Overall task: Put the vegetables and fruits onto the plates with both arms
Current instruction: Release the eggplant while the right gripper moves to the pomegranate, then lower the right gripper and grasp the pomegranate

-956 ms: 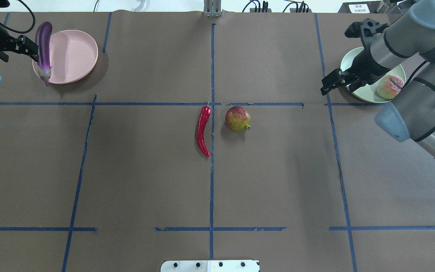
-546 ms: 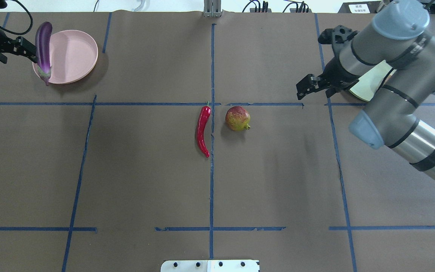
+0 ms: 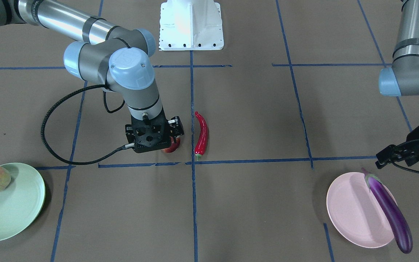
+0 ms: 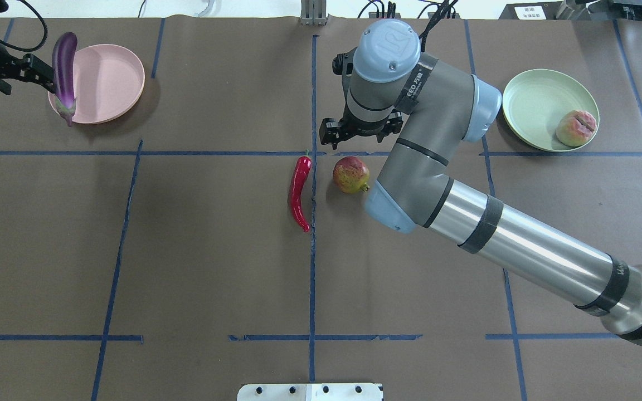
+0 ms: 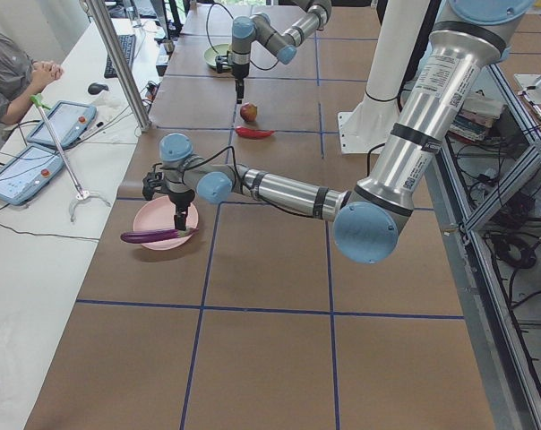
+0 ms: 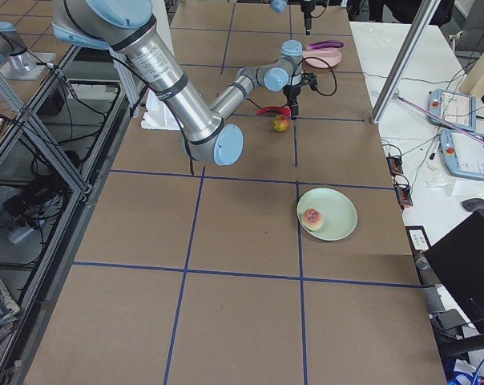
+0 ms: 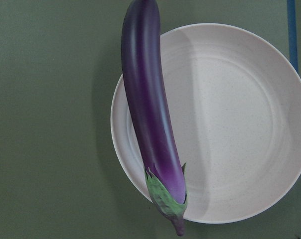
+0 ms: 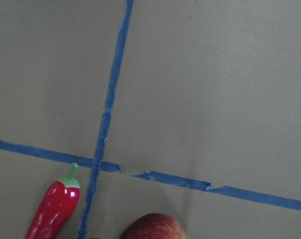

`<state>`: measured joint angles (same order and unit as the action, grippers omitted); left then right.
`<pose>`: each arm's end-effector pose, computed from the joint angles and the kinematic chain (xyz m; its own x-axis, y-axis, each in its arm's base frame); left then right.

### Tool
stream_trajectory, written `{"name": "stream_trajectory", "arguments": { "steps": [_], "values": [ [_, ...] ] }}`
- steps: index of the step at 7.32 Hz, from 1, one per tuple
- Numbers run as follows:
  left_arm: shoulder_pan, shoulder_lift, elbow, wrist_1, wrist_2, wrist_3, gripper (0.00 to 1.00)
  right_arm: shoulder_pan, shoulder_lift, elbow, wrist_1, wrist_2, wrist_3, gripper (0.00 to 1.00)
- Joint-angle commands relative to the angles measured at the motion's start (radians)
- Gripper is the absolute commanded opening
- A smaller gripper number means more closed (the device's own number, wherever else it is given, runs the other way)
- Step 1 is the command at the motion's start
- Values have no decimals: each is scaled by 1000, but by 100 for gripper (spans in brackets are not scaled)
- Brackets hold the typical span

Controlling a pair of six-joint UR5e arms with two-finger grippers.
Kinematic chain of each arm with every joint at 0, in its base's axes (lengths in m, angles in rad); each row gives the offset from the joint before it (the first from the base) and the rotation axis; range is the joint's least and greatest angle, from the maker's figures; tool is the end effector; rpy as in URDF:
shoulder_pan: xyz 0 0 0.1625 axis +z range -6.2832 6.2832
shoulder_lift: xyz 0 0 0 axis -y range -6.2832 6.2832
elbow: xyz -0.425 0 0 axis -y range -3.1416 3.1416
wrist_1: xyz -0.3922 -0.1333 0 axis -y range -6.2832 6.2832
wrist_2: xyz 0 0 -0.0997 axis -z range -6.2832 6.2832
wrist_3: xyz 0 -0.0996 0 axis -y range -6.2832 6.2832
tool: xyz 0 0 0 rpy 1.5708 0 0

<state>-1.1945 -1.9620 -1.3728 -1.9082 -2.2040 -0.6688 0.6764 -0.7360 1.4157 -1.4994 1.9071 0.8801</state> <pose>0.1784 -0.6538 0.4989 0.6984 -0.0465 -0.7142 0.1480 0.9857 0.0806 -0.5275 -0.5522 0.2020 0.7039 -0.2061 0.6797 0.0430 0.9676 0.2488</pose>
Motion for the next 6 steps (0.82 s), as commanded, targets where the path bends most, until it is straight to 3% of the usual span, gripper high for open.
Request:
{"name": "stream_trajectory", "arguments": {
  "steps": [1, 6],
  "values": [
    [1, 3, 0, 0, 1, -6, 100, -35, 17, -21, -2, -23, -107, 100],
    [4, 3, 0, 0, 1, -6, 100, -81, 17, -99, -1, -55, -216, 100]
  ]
}}
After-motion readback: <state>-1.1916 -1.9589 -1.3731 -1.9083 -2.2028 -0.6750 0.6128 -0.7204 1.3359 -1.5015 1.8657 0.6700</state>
